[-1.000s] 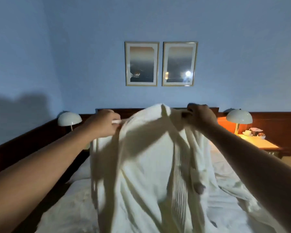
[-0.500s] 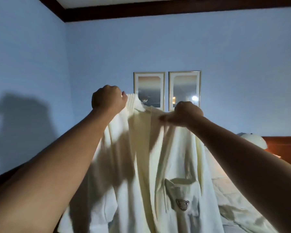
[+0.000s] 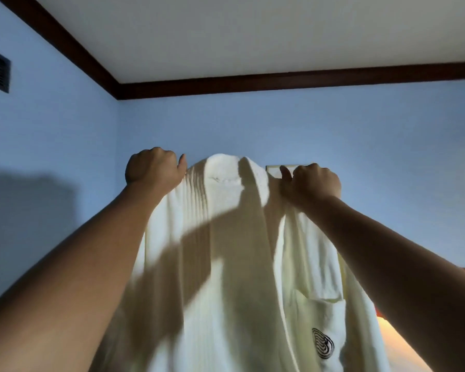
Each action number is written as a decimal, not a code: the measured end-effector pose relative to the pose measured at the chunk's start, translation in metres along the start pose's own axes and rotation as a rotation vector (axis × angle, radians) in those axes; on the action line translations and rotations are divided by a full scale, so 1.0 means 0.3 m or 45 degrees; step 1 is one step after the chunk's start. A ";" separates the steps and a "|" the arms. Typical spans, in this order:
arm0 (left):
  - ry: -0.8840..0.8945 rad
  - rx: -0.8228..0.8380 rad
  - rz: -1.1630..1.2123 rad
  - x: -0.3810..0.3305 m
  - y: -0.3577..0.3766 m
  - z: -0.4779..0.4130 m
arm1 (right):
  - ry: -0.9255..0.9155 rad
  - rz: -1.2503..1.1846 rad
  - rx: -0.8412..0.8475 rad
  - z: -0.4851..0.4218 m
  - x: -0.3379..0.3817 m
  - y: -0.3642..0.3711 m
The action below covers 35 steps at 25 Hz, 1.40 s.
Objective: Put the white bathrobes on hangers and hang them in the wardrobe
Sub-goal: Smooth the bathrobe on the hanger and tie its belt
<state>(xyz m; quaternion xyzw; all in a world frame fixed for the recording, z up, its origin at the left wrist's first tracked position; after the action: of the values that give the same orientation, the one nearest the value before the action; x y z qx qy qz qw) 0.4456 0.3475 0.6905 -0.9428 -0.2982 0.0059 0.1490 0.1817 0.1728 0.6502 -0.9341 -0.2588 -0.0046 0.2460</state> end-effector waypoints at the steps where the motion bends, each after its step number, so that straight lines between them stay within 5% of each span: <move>1: -0.010 -0.034 -0.015 0.013 -0.032 -0.032 | -0.056 0.047 -0.040 -0.029 0.023 -0.040; 9: 0.035 -0.389 -0.103 0.045 -0.348 -0.258 | -0.257 0.284 -0.313 -0.269 0.161 -0.435; 15: -0.065 -0.502 -0.096 0.102 -0.490 -0.333 | -0.232 0.038 -0.500 -0.324 0.101 -0.596; 20: -0.156 -0.045 0.222 0.152 -0.111 -0.023 | 0.005 -0.561 0.287 -0.100 -0.027 -0.064; 27: 0.123 1.145 0.612 0.034 0.587 0.991 | 0.193 -0.480 0.928 0.683 -0.161 0.806; 30: -0.021 1.240 0.853 0.085 0.709 1.348 | 0.273 -0.621 1.238 0.961 -0.219 0.972; 33: -0.306 1.262 0.944 0.142 0.756 1.667 | -0.068 -0.574 1.750 1.250 -0.220 1.082; 35: -0.472 1.203 0.937 0.153 0.750 1.821 | -0.204 -0.426 1.735 1.355 -0.254 1.140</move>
<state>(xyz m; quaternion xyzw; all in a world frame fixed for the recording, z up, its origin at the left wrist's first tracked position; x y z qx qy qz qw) 0.5548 0.3500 0.1081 -0.7994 0.0599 0.3514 0.4835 0.2336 0.0691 0.1263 -0.5173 -0.3615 0.1894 0.7523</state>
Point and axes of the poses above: each hand's wrist, its own z-axis away from the middle knuckle, its own y-axis out of the palm, x = y × z, the point moved 9 cm from there along -z, towards the middle knuckle, and after that the axes turned 1 degree about x, right-handed, at the moved point
